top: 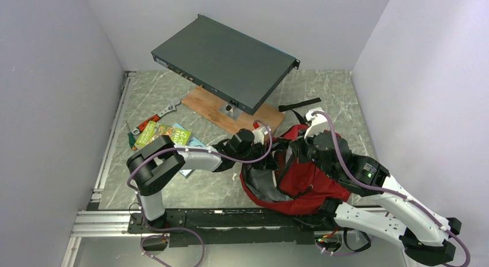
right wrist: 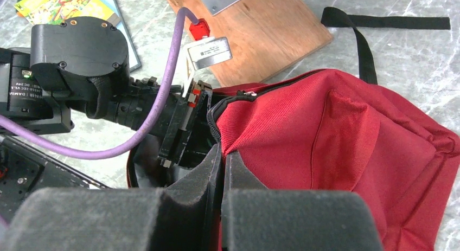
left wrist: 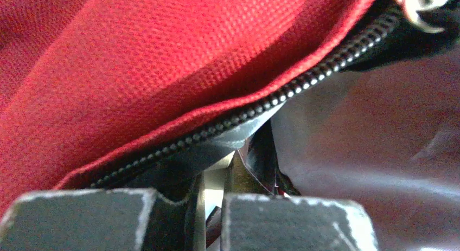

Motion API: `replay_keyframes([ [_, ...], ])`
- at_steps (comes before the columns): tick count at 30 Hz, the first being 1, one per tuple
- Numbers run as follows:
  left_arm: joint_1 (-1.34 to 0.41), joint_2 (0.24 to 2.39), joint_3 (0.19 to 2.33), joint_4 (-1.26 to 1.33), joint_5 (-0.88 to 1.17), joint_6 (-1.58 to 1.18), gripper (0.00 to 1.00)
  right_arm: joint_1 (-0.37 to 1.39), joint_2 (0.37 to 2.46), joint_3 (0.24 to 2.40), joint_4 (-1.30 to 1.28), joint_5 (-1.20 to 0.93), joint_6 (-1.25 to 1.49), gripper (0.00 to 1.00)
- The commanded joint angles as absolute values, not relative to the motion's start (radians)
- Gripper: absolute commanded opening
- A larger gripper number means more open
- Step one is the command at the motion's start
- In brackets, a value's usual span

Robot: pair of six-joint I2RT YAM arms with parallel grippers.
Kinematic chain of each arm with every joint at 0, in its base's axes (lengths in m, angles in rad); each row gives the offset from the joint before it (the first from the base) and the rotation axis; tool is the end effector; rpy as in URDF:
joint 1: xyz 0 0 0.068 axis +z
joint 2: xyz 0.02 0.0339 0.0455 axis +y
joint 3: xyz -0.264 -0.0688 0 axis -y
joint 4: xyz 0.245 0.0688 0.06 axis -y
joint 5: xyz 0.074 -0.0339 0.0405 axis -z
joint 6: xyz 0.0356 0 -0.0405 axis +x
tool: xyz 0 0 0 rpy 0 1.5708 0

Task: Pack the student bag
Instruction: Place the book in the student bag.

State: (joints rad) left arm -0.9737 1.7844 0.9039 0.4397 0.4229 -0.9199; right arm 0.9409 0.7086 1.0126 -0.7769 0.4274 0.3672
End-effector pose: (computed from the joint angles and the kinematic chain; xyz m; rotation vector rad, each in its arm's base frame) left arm 0.1985 -0.3179 0.1754 0.3840 2.3472 -1.5080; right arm 0.0885 0.0964 0.3674 -0.3117 1.9967 0.4005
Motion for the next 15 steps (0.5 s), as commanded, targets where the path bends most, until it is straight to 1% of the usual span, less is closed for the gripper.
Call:
replay_keyframes([
  [1, -0.954, 1.776, 0.877, 0.509, 0.510, -0.851, 0.00, 0.941, 0.699, 1.076, -0.673, 0.439, 0.308, 0.00],
  [3, -0.941, 1.729, 0.833, 0.502, 0.566, -0.798, 0.00, 0.938, 0.689, 1.083, -0.658, 0.394, 0.257, 0.00],
  [6, -0.935, 1.618, 0.810, 0.322, 0.611, -0.679, 0.00, 0.934, 0.676, 1.086, -0.626, 0.262, 0.162, 0.00],
  [10, -0.936, 1.457, 0.789, 0.103, 0.603, -0.623, 0.00, 0.931, 0.687, 1.104, -0.587, 0.089, 0.080, 0.00],
  [13, -0.934, 1.397, 0.761, 0.130, 0.603, -0.707, 0.00, 0.928, 0.709, 1.104, -0.554, 0.018, 0.064, 0.00],
  [15, -0.939, 1.416, 0.735, 0.268, 0.562, -0.844, 0.00, 0.927, 0.730, 1.109, -0.535, 0.005, 0.082, 0.00],
])
